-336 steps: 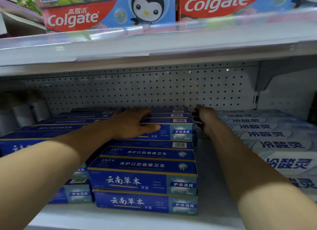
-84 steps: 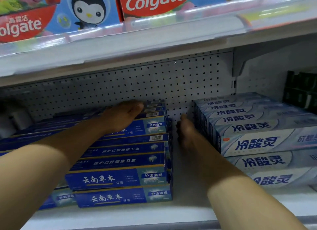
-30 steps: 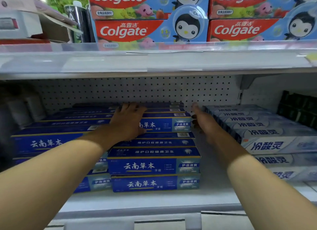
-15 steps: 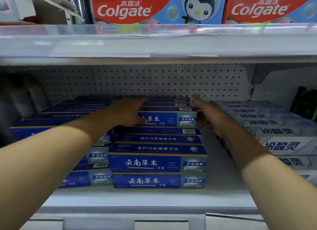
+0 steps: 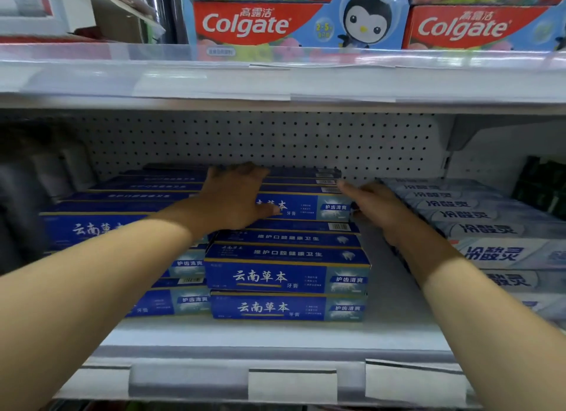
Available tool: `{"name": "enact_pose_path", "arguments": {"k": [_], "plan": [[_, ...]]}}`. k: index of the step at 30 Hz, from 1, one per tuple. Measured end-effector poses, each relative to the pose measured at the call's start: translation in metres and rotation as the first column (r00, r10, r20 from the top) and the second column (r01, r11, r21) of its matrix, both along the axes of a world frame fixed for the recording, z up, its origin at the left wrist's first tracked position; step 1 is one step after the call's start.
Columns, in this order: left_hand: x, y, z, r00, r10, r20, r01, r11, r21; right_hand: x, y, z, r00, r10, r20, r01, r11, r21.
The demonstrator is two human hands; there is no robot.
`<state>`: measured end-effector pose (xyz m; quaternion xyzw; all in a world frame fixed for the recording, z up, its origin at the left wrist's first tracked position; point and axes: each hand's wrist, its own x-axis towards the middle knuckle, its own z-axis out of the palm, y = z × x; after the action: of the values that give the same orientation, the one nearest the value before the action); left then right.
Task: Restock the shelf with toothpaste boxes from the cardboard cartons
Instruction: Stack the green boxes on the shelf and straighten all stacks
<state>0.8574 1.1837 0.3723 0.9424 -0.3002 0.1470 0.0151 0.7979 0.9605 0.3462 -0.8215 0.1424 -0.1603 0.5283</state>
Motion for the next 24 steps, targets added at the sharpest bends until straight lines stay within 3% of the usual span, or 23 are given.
{"name": "enact_pose_path", "arguments": {"k": [3, 9, 15, 24], "plan": [[-0.031, 0.006, -0.007, 0.994, -0.108, -0.029, 0.106, 0.992, -0.071, -0.022, 0.000, -0.004, 0.999, 0.036, -0.017, -0.035, 0.997, 0.067], [-0.065, 0.013, -0.036, 0.984, -0.128, -0.127, 0.134, 0.990, 0.039, -0.065, 0.015, -0.023, 0.929, 0.324, -0.182, -0.318, 0.946, 0.058], [-0.063, 0.015, -0.052, 0.980, -0.084, -0.181, 0.098, 0.993, 0.071, -0.073, 0.025, -0.031, 0.970, 0.206, -0.129, -0.216, 0.974, -0.069], [-0.047, 0.003, -0.054, 0.985, -0.098, -0.140, 0.107, 0.992, 0.062, -0.060, 0.016, -0.040, 0.970, 0.204, -0.131, -0.211, 0.977, -0.036]]}}
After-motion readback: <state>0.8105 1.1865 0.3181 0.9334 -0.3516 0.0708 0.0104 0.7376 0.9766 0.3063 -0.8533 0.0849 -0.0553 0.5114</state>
